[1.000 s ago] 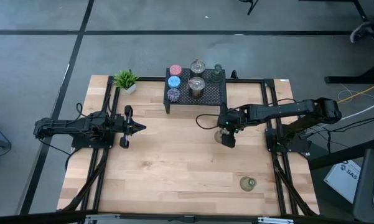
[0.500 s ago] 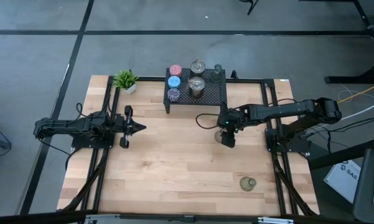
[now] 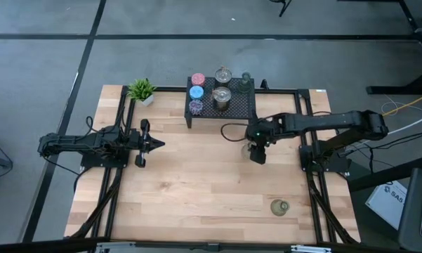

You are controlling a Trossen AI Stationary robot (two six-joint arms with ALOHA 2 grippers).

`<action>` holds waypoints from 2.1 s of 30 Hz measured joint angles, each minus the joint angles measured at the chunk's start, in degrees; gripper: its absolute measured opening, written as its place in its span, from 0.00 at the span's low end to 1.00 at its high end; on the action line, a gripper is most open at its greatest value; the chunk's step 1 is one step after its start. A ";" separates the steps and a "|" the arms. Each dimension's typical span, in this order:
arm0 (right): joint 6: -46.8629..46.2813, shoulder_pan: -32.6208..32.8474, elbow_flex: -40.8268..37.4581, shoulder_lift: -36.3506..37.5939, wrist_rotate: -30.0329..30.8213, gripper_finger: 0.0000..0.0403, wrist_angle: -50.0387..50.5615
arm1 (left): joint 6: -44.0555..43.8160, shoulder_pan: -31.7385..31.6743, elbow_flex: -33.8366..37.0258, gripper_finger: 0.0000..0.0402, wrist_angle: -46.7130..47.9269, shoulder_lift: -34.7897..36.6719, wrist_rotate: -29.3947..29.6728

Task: Pick & Place candle stick holders
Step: Put the top green candle holder on the shelf

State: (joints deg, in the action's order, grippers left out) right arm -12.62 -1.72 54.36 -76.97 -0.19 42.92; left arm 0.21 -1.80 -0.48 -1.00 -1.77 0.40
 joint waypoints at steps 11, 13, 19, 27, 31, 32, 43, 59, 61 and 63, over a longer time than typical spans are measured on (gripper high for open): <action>0.59 -4.37 16.63 0.00 0.54 0.45 12.41 | 0.01 -0.02 0.00 0.02 0.00 0.01 0.01; 0.51 -6.06 19.14 -0.22 1.07 0.44 14.65 | 0.02 -0.02 0.01 0.02 -0.01 0.01 0.01; 0.58 -10.69 26.38 -2.01 1.66 0.44 21.21 | 0.01 0.00 0.01 0.02 0.01 -0.01 0.02; 1.35 -16.78 33.85 -6.80 3.63 0.44 23.75 | 0.00 -0.02 0.01 0.02 -0.01 0.00 0.02; 1.51 -19.67 34.72 -8.89 5.96 0.44 23.50 | 0.01 -0.01 0.01 0.02 0.01 0.00 0.02; 1.51 -20.41 34.72 -9.36 6.20 0.44 23.26 | 0.01 -0.01 -0.01 0.02 -0.01 0.00 0.02; 1.09 -24.13 34.72 -13.45 6.58 0.44 16.95 | 0.01 0.00 0.01 0.02 0.00 0.00 0.02; -0.03 -27.30 34.80 -15.94 9.58 0.44 12.10 | 0.00 -0.02 0.01 0.02 -0.01 -0.01 0.00; -0.21 -27.65 34.78 -15.96 9.63 0.44 11.93 | 0.04 -0.01 -0.01 0.02 -0.01 0.00 0.01; -0.20 -27.92 34.78 -15.96 9.73 0.44 11.93 | 0.00 -0.01 -0.01 0.02 0.00 0.01 0.01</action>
State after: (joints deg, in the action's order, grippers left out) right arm -12.82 -29.64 89.14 -92.92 9.54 54.85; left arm 0.21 -1.81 -0.49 -1.00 -1.76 0.41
